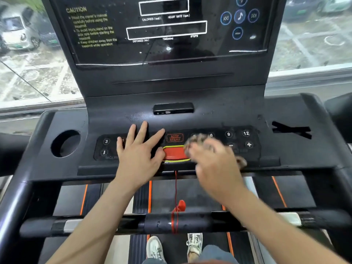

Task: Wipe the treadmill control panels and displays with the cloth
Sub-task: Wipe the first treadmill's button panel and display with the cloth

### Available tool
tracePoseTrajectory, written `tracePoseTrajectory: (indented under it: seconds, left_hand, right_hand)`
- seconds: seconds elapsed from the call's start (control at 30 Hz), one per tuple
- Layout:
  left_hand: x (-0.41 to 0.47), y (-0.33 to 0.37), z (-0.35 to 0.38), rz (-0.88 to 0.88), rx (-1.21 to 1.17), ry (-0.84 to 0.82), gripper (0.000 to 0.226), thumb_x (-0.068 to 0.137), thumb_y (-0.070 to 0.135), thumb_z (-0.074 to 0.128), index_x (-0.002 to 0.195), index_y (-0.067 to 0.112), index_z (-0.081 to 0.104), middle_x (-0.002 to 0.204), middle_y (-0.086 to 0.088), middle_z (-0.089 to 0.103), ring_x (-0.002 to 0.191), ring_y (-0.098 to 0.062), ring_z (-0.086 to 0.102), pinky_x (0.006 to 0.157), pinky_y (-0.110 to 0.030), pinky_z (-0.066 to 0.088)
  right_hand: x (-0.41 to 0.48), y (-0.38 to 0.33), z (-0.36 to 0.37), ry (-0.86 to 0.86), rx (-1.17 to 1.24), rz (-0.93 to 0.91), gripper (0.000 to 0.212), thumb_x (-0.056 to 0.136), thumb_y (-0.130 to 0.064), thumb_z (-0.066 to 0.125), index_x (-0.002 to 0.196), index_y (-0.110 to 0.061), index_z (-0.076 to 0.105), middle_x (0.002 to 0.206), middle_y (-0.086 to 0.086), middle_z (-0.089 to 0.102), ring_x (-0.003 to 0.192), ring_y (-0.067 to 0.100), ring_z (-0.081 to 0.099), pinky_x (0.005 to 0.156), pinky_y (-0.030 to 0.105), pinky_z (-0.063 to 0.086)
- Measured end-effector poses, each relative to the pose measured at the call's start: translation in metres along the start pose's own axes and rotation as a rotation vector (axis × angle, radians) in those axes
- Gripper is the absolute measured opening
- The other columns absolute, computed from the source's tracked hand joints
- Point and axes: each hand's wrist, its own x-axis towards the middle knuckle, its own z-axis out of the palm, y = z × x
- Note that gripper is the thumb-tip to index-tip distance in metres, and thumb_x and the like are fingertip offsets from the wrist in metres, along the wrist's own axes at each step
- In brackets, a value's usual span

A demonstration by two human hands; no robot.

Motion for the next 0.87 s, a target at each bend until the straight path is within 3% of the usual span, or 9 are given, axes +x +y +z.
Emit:
tracePoseTrajectory:
  seconds: [0.1,0.23,0.33,0.43,0.57,0.63,0.73,0.8,0.87]
  left_hand:
    - [-0.002,0.018,0.002,0.058,0.018,-0.030,0.063,0.079,0.071,0.029,0.139,0.053,0.035,0.160,0.010,0.014,0.148,-0.020,0.001,0.113,-0.060,0.001]
    - [-0.007,0.053,0.022,0.286,0.157,-0.053,0.073,0.076,0.075,0.032,0.141,0.044,0.040,0.156,0.003,0.030,0.146,-0.026,0.019,0.107,-0.068,0.017]
    - [-0.007,0.050,0.028,0.314,0.156,0.002,0.070,0.078,0.073,0.035,0.139,0.042,0.044,0.151,0.002,0.039,0.143,-0.026,0.029,0.105,-0.067,0.022]
    - [-0.006,0.044,0.029,0.323,0.143,0.050,0.070,0.078,0.073,0.036,0.139,0.041,0.046,0.150,0.005,0.041,0.142,-0.022,0.031,0.108,-0.062,0.022]
    - [-0.004,0.047,0.030,0.299,0.116,0.020,0.073,0.076,0.075,0.037,0.139,0.039,0.045,0.151,0.006,0.039,0.143,-0.020,0.028,0.110,-0.060,0.018]
    - [-0.006,0.046,0.031,0.290,0.105,0.022,0.074,0.076,0.075,0.035,0.140,0.040,0.044,0.152,0.007,0.036,0.145,-0.018,0.024,0.112,-0.059,0.015]
    - [-0.006,0.044,0.032,0.293,0.098,0.046,0.072,0.077,0.075,0.035,0.140,0.041,0.044,0.152,0.007,0.036,0.145,-0.018,0.023,0.112,-0.060,0.015]
    - [-0.006,0.044,0.033,0.302,0.105,0.051,0.072,0.077,0.076,0.036,0.140,0.041,0.044,0.152,0.007,0.036,0.145,-0.017,0.023,0.112,-0.060,0.014]
    - [-0.006,0.044,0.033,0.295,0.090,0.044,0.072,0.077,0.076,0.037,0.140,0.042,0.044,0.153,0.008,0.035,0.145,-0.016,0.021,0.112,-0.059,0.013]
  right_hand:
    - [-0.006,0.013,-0.003,-0.003,-0.015,-0.091,0.041,0.080,-0.024,0.040,0.106,-0.026,0.072,0.115,-0.012,0.069,0.109,0.020,0.051,0.082,0.037,0.042]
    - [0.048,0.039,-0.008,0.036,0.060,0.159,0.046,0.078,-0.027,0.038,0.108,-0.022,0.072,0.114,-0.006,0.070,0.113,0.028,0.056,0.086,0.046,0.048]
    - [0.012,0.022,-0.005,0.026,0.008,0.092,0.048,0.077,-0.021,0.040,0.113,-0.020,0.070,0.119,-0.006,0.068,0.116,0.023,0.053,0.096,0.041,0.043]
    - [-0.017,0.023,-0.011,0.009,-0.011,-0.031,0.045,0.078,-0.020,0.041,0.112,-0.023,0.070,0.120,-0.010,0.067,0.116,0.017,0.049,0.096,0.033,0.035]
    - [0.035,0.057,-0.014,0.077,0.030,0.184,0.045,0.079,-0.024,0.040,0.111,-0.019,0.071,0.117,-0.004,0.069,0.114,0.028,0.058,0.095,0.047,0.047]
    - [0.028,0.045,-0.011,0.083,0.015,0.235,0.045,0.079,-0.021,0.041,0.114,-0.018,0.070,0.120,-0.003,0.067,0.116,0.030,0.057,0.098,0.047,0.044]
    - [-0.021,0.015,-0.008,0.001,-0.031,0.113,0.049,0.078,-0.018,0.041,0.122,-0.020,0.065,0.128,-0.005,0.063,0.123,0.024,0.052,0.104,0.045,0.040]
    - [-0.022,0.031,-0.012,-0.016,-0.041,0.061,0.052,0.077,-0.023,0.044,0.124,-0.019,0.064,0.130,-0.004,0.061,0.126,0.022,0.049,0.108,0.042,0.035]
    - [0.004,0.068,-0.020,0.016,-0.077,0.261,0.056,0.076,-0.031,0.040,0.125,-0.020,0.063,0.131,-0.005,0.061,0.128,0.022,0.047,0.111,0.041,0.030]
